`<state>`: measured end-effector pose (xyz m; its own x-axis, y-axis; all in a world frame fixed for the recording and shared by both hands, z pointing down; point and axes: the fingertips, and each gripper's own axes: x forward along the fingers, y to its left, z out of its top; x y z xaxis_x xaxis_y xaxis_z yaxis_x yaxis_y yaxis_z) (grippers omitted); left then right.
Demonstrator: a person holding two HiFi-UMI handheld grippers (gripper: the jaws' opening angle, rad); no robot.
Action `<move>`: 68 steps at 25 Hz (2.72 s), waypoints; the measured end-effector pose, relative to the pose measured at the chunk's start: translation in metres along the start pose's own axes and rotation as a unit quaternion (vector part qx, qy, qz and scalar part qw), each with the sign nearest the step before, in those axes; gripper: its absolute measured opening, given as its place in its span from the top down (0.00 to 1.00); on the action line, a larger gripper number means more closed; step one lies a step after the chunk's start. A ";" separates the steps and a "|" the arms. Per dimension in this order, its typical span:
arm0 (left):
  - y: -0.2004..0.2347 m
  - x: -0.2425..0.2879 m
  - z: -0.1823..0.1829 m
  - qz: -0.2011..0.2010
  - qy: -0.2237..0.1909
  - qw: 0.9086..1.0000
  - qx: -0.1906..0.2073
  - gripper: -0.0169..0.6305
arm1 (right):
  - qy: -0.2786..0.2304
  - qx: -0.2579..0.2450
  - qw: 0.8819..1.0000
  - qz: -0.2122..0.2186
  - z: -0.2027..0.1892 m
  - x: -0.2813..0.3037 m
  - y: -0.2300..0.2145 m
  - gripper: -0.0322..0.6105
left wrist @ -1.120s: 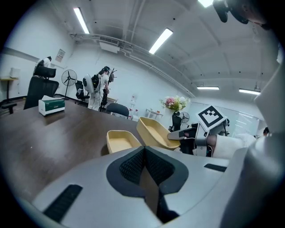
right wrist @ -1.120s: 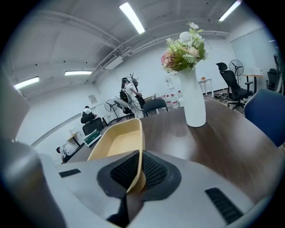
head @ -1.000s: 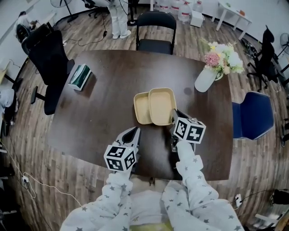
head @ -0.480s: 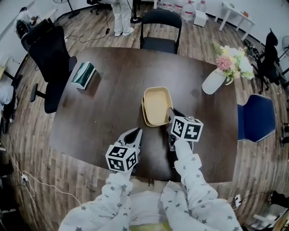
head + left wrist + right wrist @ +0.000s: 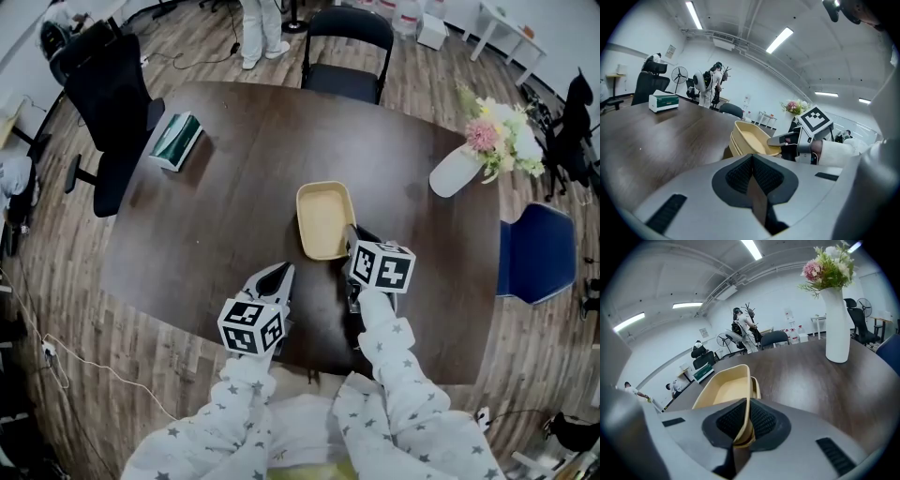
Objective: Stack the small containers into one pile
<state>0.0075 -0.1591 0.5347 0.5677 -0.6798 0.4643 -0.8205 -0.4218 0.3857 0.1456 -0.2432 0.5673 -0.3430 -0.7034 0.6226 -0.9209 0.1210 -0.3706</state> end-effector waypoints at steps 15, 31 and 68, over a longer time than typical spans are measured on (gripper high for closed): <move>0.005 0.003 -0.007 0.011 0.005 1.000 -0.009 0.94 | 0.017 -0.032 0.999 0.004 -0.012 0.014 0.005 0.89; 0.003 -0.008 0.013 0.020 -0.028 0.999 0.000 0.94 | -0.020 -0.028 0.999 0.017 -0.006 -0.008 0.005 0.73; -0.052 -0.081 0.132 0.036 -0.194 0.974 0.107 0.94 | -0.253 -0.104 0.952 0.135 0.087 -0.178 0.035 0.92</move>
<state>-0.0048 -0.1612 0.3714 0.4743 -0.8705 0.1313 -0.8760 -0.4519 0.1686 0.1903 -0.1746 0.3829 -0.4873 -0.8684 0.0922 -0.8468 0.4441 -0.2928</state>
